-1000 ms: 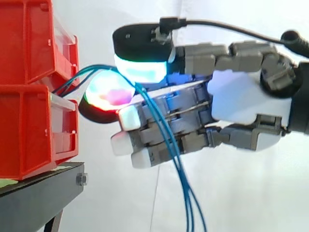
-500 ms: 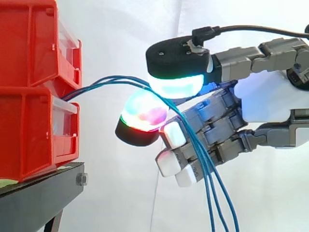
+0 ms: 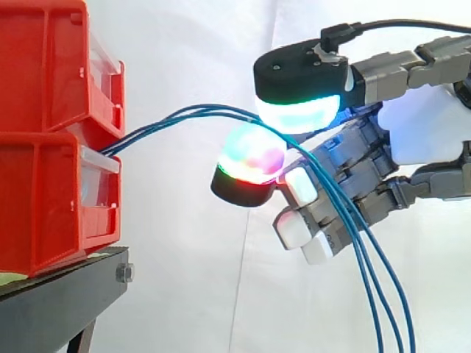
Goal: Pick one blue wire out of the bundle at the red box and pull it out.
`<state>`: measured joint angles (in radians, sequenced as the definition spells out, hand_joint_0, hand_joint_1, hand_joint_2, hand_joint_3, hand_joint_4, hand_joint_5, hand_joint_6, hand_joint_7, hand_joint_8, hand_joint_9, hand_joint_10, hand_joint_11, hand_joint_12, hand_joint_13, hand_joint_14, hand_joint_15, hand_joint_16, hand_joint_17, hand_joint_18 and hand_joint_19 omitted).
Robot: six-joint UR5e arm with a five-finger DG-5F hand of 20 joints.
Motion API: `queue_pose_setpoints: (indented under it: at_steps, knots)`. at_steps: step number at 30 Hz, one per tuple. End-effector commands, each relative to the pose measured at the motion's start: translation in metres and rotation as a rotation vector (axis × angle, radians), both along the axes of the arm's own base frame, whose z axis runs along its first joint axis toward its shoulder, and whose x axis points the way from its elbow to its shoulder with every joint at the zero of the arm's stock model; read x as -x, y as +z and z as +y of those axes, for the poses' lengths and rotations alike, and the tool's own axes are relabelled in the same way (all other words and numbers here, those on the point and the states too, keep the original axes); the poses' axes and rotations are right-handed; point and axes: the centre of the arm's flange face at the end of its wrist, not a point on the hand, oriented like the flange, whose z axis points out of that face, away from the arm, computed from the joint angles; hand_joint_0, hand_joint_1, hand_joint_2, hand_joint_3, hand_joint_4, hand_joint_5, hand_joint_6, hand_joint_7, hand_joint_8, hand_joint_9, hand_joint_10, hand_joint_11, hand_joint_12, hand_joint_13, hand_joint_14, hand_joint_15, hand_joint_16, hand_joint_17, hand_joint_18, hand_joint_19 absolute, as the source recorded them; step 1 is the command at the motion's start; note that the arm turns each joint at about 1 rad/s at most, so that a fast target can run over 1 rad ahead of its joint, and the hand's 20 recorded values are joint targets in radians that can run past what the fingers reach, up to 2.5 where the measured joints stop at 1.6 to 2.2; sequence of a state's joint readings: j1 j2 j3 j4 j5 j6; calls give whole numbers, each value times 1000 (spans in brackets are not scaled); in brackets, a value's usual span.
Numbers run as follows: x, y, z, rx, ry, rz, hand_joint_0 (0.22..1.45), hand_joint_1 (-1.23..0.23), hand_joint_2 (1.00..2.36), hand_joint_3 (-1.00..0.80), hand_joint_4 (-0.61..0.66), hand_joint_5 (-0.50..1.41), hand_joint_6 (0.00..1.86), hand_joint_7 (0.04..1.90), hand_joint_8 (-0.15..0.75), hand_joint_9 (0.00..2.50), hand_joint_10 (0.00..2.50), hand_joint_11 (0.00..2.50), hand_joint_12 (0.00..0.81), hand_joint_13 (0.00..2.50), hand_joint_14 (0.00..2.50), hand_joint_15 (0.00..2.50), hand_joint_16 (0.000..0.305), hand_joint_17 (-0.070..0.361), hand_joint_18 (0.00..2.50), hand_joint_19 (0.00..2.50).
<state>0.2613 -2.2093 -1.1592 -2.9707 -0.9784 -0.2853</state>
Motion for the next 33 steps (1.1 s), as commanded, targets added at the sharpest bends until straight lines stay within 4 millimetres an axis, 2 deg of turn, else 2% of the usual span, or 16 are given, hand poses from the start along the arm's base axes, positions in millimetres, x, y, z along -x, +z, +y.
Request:
queue_pose_setpoints:
  at_steps: [1, 13, 18, 24, 29, 31, 33]
  knots:
    - [2, 3, -5, 4, -5, 10, 622, -736, 1013, -8, 63, -169, 982, 878, 378, 962, 11, 759, 450, 893, 15, 500, 61, 137, 810, 400]
    - [6, 17, -29, 110, -44, 30, 621, -733, 1014, -10, 65, -171, 981, 880, 373, 956, 8, 760, 450, 890, 16, 499, 60, 135, 802, 401]
    - [7, 22, -33, 151, -49, 39, 619, -731, 1014, -16, 79, -171, 981, 862, 375, 950, 11, 751, 451, 887, 16, 501, 60, 136, 799, 403]
    - [9, 28, -36, 179, -48, 46, 648, -768, 1019, -153, 95, -189, 982, 866, 346, 915, 10, 833, 418, 845, 17, 517, 54, 120, 742, 414]
    - [14, 43, -38, 167, -46, 32, 667, -835, 1016, -250, 128, -193, 987, 862, 345, 903, 11, 837, 419, 839, 18, 501, 54, 121, 750, 391]
    - [22, 50, -39, 152, -37, 54, 678, -854, 1015, -277, 147, -193, 990, 851, 345, 895, 9, 842, 421, 842, 16, 494, 54, 121, 757, 381]
    - [24, 51, -39, 145, -32, 61, 683, -861, 1014, -295, 158, -194, 990, 855, 347, 891, 12, 843, 421, 842, 18, 495, 53, 120, 772, 380]
